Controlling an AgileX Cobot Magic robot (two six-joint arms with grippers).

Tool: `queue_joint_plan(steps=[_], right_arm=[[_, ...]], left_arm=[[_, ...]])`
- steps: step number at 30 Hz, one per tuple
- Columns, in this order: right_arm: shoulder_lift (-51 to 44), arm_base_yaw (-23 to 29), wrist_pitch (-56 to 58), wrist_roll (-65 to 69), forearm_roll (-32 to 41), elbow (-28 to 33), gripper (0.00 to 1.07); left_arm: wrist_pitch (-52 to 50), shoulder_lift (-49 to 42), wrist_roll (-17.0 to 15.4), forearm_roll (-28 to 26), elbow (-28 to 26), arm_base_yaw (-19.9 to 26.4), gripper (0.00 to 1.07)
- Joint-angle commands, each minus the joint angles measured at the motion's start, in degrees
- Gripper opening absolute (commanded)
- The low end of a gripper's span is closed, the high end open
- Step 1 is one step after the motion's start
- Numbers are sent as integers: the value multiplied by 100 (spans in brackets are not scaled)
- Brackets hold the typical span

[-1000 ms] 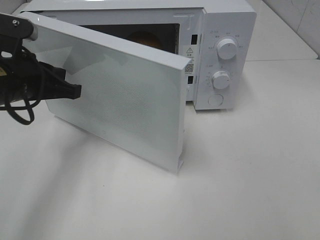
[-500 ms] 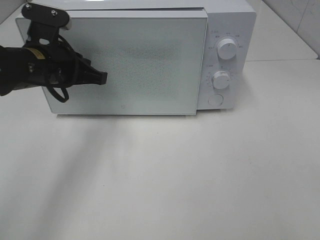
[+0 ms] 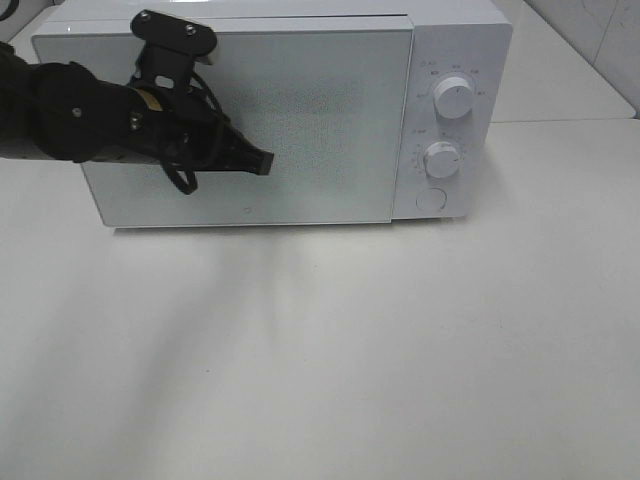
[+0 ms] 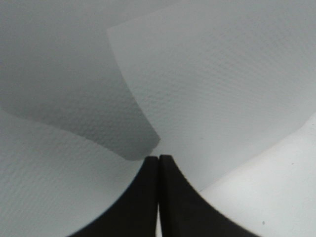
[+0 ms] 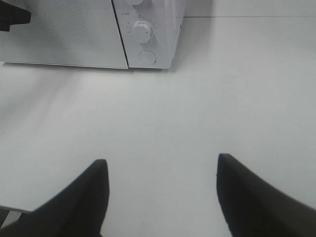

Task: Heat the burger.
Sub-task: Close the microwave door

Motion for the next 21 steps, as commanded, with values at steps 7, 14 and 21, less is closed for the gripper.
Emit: queue_joint_plan(steps=[7,14,21], right_arm=[[-155,0,-86,-57,40,11,60],[-155,0,-86,-52,40,11,60],[-155,0,-86,-52,40,11,60]], left_arm=[[-991,590,-6,-63,-1140,-195,0],[-178,1008,-6,-63,-2011,-212,0],[189,974,-6,29,-2051,-430,0]])
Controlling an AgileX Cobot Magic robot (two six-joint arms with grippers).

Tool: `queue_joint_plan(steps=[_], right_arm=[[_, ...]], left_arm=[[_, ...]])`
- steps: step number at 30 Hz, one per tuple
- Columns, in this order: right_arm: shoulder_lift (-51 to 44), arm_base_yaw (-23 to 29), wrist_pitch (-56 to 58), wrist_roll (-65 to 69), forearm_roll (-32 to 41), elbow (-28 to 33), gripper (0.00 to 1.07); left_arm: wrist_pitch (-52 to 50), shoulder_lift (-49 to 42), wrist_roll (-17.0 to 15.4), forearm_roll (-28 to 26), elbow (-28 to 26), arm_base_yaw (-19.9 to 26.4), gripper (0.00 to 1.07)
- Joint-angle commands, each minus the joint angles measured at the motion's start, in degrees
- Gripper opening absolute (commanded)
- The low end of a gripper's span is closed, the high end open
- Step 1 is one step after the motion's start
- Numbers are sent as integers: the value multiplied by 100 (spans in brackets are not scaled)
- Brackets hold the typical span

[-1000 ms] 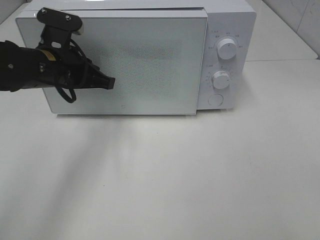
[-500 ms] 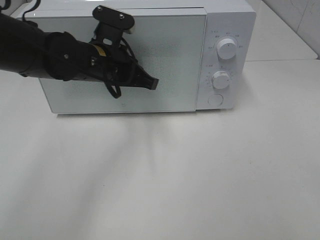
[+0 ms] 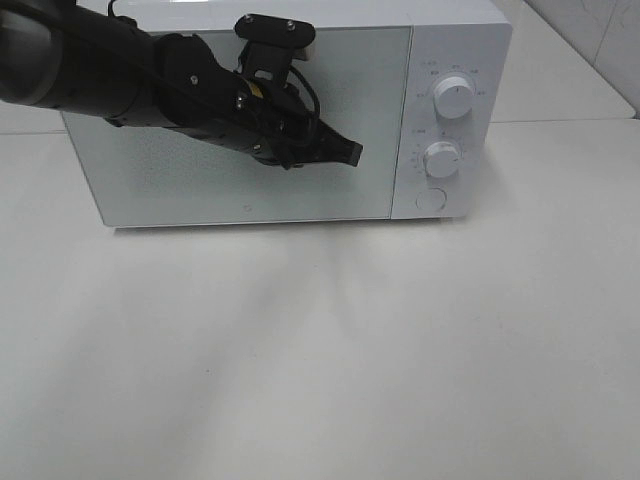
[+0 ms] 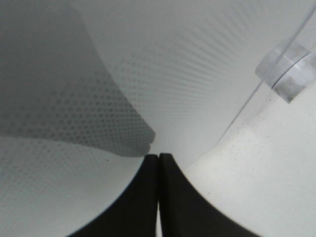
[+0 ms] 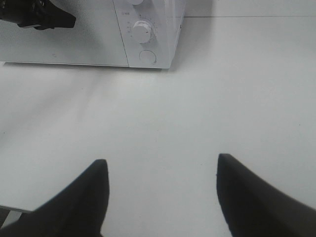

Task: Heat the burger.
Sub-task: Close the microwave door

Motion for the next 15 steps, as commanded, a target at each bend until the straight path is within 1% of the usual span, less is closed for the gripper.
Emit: queue_joint_plan(steps=[1,2,4,5,6,7,8,9,11,13,14,15], right_arm=[[-155,0,-86,-52,40,11,60],[-155,0,-86,-52,40,11,60],[-155,0,-86,-52,40,11,60],[-155,0,-86,-52,40,11,60],[-155,0,-86,-52,40,11,60],[-155,0,-86,-52,40,11,60],[-155,0,-86,-52,40,11,60],[-155,0,-86,-52,40,11,60],[-155,0,-86,-52,40,11,60],[-155,0,-86,-52,40,11,60],[-155,0,-86,-52,40,11,60],[-155,0,-86,-52,40,11,60]], left_arm=[[-911,-17,327,533,-304,23,0],[-911,-17,327,533,-304,23,0],[-510,-109,338,888,-304,-155,0],[-510,-109,338,888,-304,-155,0],[-275,-195,338,1152,-304,-275,0],[-155,-246,338,1289,-304,-321,0],[-155,-246,338,1289,-304,-321,0],[126,-338,338,1501,-304,-407,0],[275,-395,338,1570,-304,-447,0],[710,-544,332,1604,-304,-510,0],[710,-544,332,1604,-304,-510,0],[1083,-676,315,1587,-304,-510,0]])
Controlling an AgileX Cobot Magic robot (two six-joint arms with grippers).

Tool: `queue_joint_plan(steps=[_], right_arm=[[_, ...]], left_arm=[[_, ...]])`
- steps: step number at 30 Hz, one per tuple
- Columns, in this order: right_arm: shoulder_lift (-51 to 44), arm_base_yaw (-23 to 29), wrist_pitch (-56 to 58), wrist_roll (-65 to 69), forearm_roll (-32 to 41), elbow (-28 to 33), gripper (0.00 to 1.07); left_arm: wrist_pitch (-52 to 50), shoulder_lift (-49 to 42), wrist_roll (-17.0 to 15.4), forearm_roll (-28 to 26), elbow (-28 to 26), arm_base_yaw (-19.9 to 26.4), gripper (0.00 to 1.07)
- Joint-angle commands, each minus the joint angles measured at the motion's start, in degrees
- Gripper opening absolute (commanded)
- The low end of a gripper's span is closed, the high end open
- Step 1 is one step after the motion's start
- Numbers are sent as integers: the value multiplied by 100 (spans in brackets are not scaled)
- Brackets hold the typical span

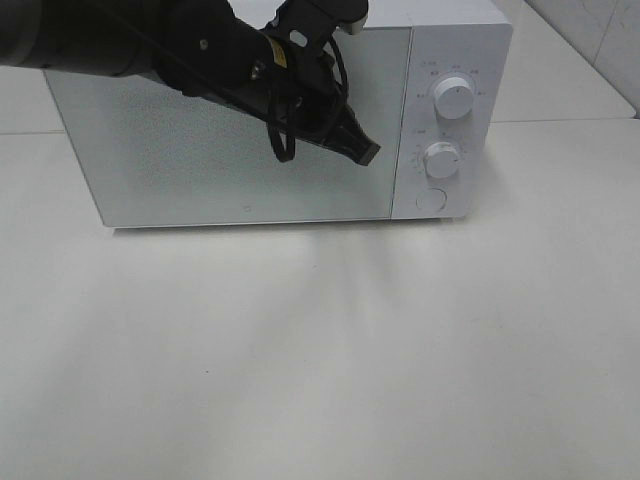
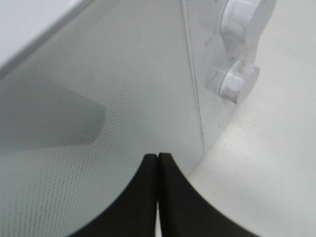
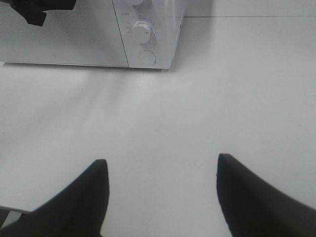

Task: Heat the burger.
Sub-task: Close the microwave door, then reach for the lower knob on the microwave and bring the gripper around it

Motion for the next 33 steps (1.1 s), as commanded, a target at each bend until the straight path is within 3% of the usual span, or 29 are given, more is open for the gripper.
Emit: queue_joint_plan(steps=[1,4,6,9,14,16,17,20,21,23,24,26,29,31,33], right_arm=[[-155,0,-86,-52,40,11,60],[-155,0,-86,-52,40,11,60],[-155,0,-86,-52,40,11,60],[-155,0,-86,-52,40,11,60],[-155,0,-86,-52,40,11,60],[-155,0,-86,-52,40,11,60],[-155,0,-86,-52,40,11,60],[-155,0,-86,-52,40,11,60],[-155,0,-86,-52,40,11,60],[-155,0,-86,-52,40,11,60],[-155,0,-86,-52,40,11,60],[-155,0,-86,-52,40,11,60],[-155,0,-86,-52,40,11,60],[-155,0,-86,-52,40,11,60],[-155,0,-86,-52,40,11,60]], left_arm=[[859,-350,-11,29,-40,-57,0],[1089,-430,-17,23,-40,-57,0],[1954,-710,-17,-6,-40,-57,0],[2200,-779,-23,-52,-40,-57,0],[3833,-1094,-40,-281,-40,-17,0],[4005,-1123,-86,-281,-40,-11,0],[4320,-1192,-458,-264,-40,-11,0],[4446,-1220,-653,-229,-40,-11,0],[4693,-1272,-1077,-115,-40,-11,0],[5076,-1346,-1495,138,-40,-11,0],[5076,-1346,-1495,138,-40,-11,0],[5414,-1427,-1811,521,-40,-11,0],[5477,-1450,-1908,688,-40,-11,0],[5707,-1467,-2229,1295,-40,-11,0],[5816,-1467,-2275,1375,-40,-11,0]])
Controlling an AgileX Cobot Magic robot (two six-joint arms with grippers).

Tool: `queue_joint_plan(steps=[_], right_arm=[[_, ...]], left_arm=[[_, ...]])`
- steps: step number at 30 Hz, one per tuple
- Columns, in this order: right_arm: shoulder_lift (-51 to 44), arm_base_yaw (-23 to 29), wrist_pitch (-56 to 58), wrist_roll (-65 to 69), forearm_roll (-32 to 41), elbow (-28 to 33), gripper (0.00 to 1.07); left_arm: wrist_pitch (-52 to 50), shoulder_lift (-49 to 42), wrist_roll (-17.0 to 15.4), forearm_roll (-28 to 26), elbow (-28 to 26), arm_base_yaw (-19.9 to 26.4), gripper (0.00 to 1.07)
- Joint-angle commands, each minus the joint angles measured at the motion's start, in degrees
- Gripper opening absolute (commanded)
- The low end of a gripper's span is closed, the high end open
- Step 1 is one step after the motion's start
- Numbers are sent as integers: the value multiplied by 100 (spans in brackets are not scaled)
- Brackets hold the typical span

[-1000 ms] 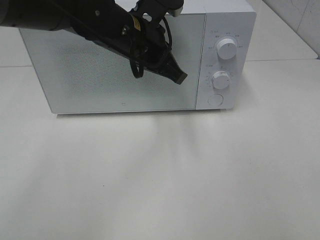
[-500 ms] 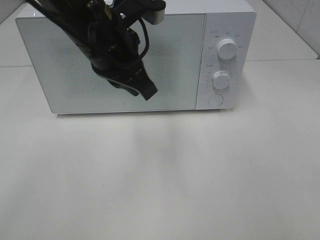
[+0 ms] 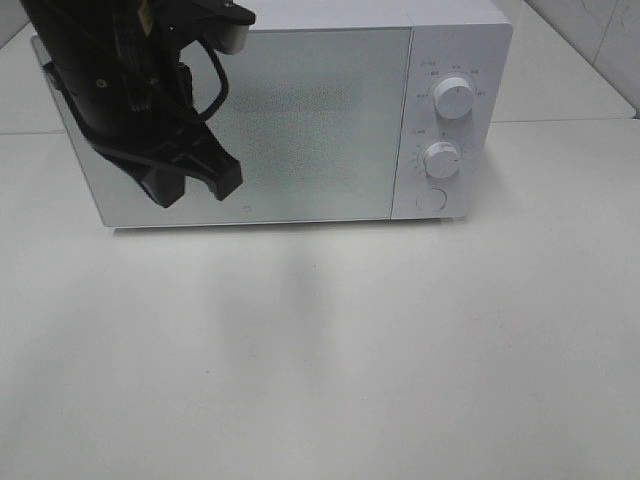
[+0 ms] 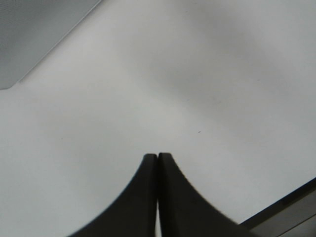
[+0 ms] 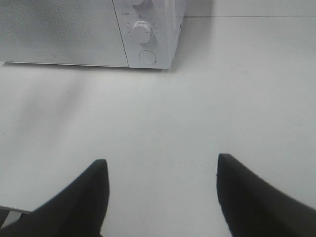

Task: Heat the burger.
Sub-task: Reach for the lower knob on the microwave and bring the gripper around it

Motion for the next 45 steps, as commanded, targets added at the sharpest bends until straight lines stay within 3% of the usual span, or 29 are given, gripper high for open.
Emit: queue_joint_plan(steps=[1,8,13,14,15,17,21,23,25,26,31,45], right_arm=[[-155,0,-86,-52,40,11,60],[-155,0,-86,-52,40,11,60],[-155,0,-86,-52,40,11,60],[-155,0,-86,-52,40,11,60],[-155,0,-86,-52,40,11,60],[-155,0,-86,-52,40,11,60],[-155,0,-86,-52,40,11,60],[-155,0,-86,-52,40,11,60],[-155,0,-86,-52,40,11,60],[-155,0,-86,-52,40,11,60],[-155,0,-86,-52,40,11,60],[-155,0,-86,-52,40,11,60]], left_arm=[[476,-57,-275,401,0,23,0],[642,-57,-252,418,0,201,0],[773,-86,-166,17,0,854,0],[768,-172,-120,-252,0,1180,0],[768,-172,-120,-252,0,1180,0],[768,-453,80,-613,86,1593,0],[768,-808,126,-642,258,2017,0],[768,-1232,80,-590,527,2487,0],[768,-1364,69,-584,636,2664,0],[768,-1725,-115,-584,905,2979,0],[739,-2733,-332,-447,1667,3449,0],[476,-5798,-372,-407,3564,3489,0]])
